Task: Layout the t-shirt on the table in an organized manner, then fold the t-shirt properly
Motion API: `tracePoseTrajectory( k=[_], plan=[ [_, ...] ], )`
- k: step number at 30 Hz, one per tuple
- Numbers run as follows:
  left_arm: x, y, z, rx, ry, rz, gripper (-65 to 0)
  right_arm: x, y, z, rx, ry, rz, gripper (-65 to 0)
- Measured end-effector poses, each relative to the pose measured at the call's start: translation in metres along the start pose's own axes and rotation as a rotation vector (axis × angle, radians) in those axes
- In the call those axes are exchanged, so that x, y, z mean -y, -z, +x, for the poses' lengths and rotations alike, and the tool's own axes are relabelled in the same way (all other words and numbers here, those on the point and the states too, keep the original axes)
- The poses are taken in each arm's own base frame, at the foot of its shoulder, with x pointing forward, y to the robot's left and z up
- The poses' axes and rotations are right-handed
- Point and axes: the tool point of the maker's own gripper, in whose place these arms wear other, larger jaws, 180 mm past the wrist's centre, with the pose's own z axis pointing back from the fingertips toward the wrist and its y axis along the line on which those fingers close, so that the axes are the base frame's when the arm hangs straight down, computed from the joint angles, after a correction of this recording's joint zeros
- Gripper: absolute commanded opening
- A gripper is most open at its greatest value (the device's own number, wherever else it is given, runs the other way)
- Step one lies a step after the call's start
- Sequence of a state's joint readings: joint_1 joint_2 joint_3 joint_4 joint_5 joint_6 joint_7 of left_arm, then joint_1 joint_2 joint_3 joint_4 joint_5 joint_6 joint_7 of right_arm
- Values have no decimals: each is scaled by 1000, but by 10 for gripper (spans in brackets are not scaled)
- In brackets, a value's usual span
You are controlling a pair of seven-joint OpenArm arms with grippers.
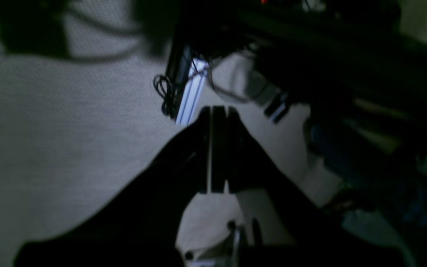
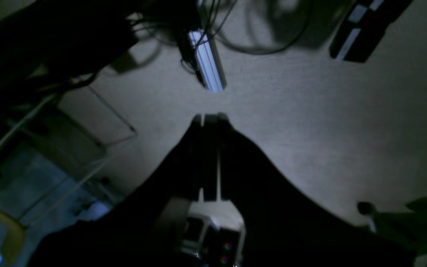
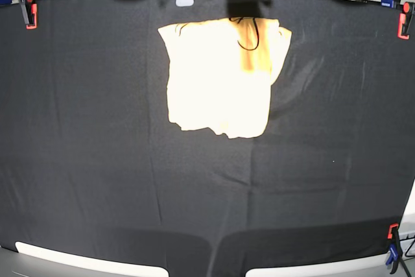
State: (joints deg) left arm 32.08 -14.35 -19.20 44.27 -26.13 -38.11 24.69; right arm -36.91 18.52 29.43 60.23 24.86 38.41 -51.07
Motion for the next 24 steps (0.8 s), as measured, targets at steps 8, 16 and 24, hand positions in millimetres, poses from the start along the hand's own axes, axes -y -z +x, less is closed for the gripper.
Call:
tracePoseTrajectory(
  k=[8,16,24],
  plan=[
    [12,40,25,60,171,21,-650,34,50,19,-62,-211,-161,-650],
    [9,64,42,116,166,204,-452,-5,84,70,-8,-286,-227,-650],
    [47,87,51,143,142,161,-456,-59,103,99,70,-308,-163,-650]
  ],
)
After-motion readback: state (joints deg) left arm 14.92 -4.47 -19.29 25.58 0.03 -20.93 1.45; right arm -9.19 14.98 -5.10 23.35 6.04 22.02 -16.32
